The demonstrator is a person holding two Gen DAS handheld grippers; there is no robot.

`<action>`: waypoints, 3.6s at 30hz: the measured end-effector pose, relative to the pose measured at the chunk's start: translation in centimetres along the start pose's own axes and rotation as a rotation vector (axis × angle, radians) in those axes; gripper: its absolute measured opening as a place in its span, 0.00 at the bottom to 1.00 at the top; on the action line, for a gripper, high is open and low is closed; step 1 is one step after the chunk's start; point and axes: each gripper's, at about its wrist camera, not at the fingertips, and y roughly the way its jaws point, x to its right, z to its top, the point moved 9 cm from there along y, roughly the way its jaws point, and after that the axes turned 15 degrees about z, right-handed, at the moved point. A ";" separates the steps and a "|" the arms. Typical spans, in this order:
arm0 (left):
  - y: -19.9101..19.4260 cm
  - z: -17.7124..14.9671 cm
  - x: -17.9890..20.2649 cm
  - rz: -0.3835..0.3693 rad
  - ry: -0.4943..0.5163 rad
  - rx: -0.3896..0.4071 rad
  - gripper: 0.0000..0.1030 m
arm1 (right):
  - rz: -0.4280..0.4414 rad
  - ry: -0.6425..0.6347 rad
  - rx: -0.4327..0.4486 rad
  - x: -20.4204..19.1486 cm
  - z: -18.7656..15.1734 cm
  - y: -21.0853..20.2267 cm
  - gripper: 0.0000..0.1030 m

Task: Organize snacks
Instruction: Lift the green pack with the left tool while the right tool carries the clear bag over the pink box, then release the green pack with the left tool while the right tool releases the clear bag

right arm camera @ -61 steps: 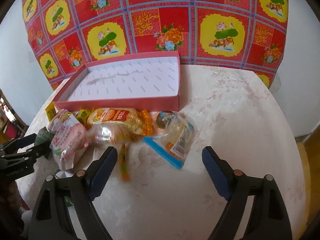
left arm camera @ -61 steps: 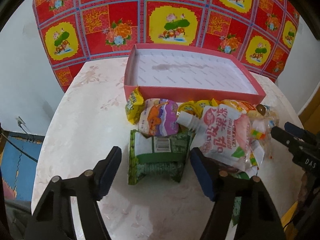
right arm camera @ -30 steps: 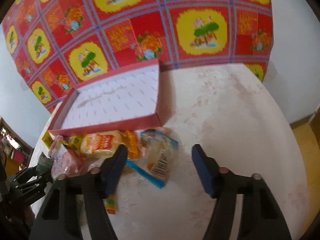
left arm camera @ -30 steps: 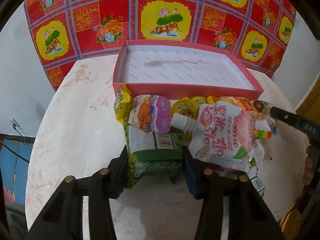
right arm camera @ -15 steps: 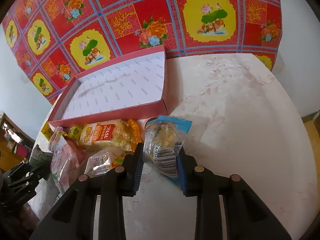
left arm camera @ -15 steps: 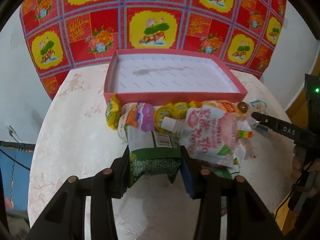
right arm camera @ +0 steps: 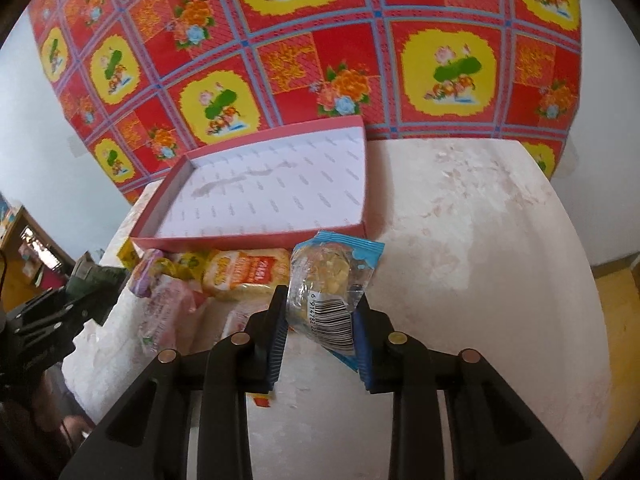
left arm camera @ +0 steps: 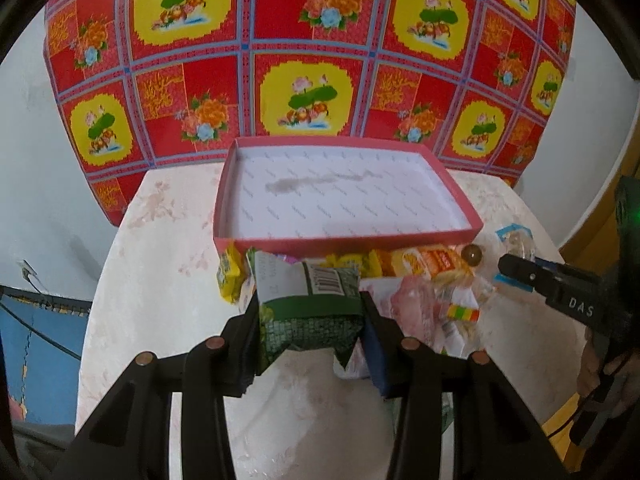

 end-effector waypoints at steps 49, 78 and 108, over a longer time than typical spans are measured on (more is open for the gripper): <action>14.0 12.4 2.2 0.029 -0.007 -0.027 0.45 | 0.032 -0.031 -0.072 2.4 11.9 11.5 0.29; 18.7 11.9 2.7 0.059 -0.019 -0.106 0.49 | -0.022 -0.067 -0.088 4.1 13.2 14.6 0.30; 10.9 11.8 0.2 0.029 -0.006 -0.051 0.71 | 0.054 -0.081 -0.043 0.3 12.1 9.4 0.71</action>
